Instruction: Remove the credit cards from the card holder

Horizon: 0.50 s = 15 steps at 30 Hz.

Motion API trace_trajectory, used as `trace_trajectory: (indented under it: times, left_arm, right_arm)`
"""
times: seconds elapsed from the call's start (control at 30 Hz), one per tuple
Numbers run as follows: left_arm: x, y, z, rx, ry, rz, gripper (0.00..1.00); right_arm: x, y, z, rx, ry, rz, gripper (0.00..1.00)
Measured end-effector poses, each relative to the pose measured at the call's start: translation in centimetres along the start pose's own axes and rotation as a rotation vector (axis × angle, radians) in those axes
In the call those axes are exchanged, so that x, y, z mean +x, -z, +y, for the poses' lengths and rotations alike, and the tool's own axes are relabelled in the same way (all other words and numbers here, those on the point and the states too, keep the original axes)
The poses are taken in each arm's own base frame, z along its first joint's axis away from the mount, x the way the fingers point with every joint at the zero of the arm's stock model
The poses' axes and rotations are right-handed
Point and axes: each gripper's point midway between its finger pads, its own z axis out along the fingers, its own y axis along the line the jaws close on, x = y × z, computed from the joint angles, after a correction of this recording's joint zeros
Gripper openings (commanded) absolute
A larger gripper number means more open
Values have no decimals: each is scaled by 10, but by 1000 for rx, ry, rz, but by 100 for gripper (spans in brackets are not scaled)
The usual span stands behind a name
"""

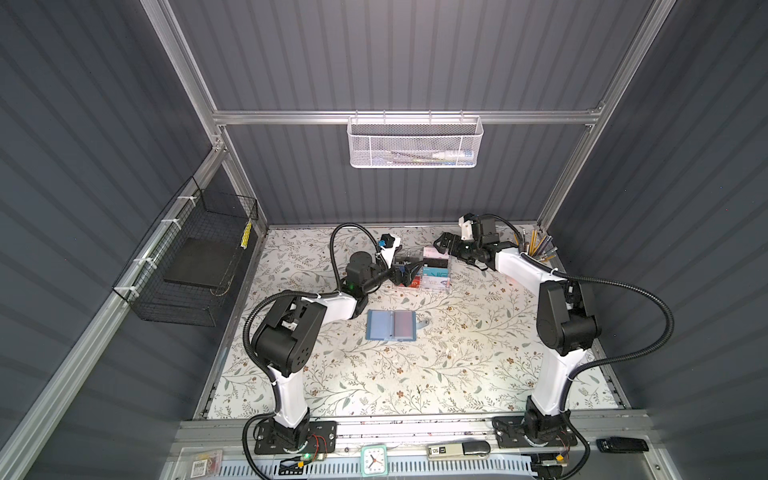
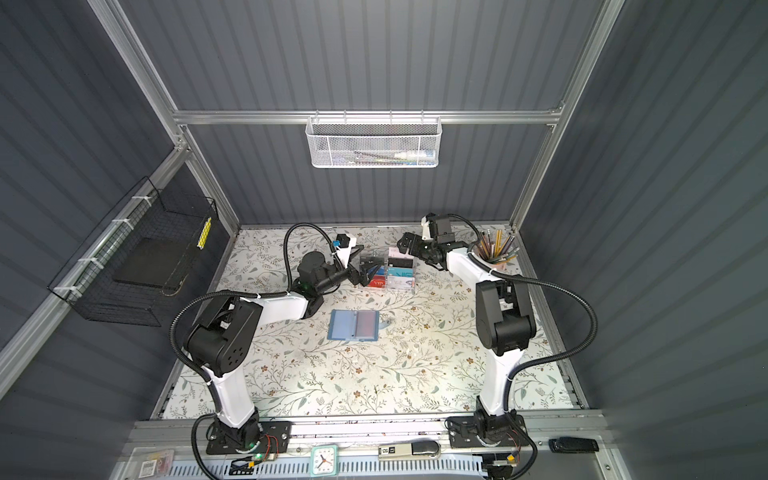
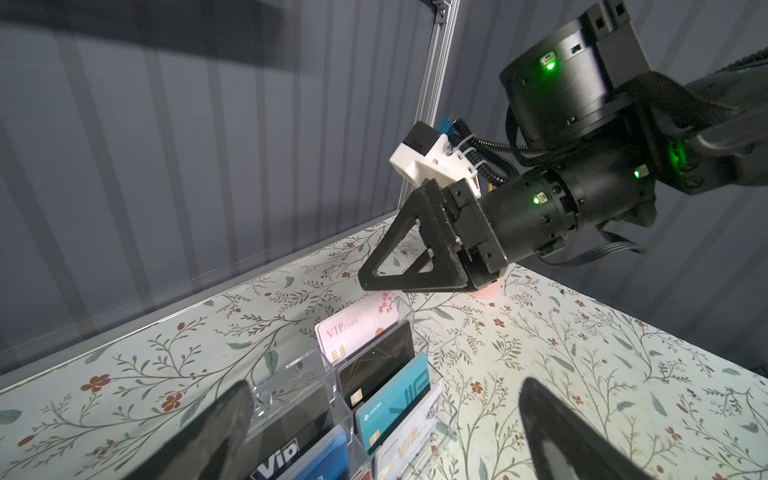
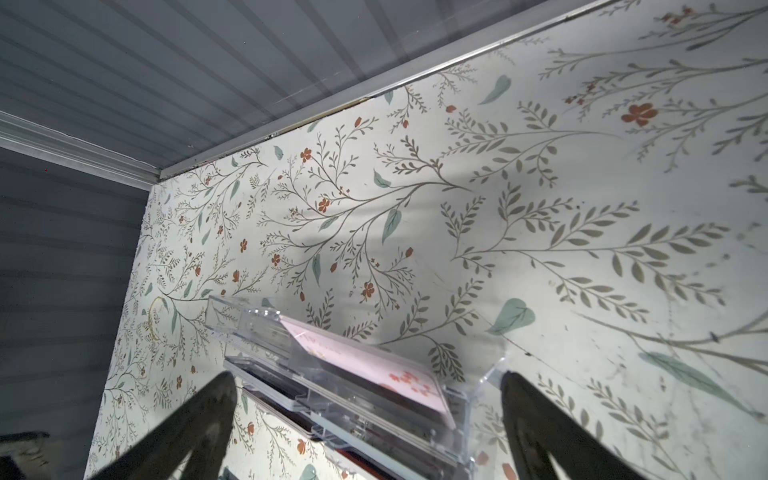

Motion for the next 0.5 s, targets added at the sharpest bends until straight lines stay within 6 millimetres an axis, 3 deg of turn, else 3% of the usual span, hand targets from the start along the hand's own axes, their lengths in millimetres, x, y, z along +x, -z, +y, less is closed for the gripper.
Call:
trace_trajectory:
  times: [0.33, 0.5]
  left_arm:
    - [0, 0, 0, -4, -12, 1, 100]
    - [2, 0, 1, -6, -20, 3, 100]
  right_arm:
    - [-4, -10, 23, -13, 52, -5, 99]
    - [-1, -12, 23, -3, 53, 0, 99]
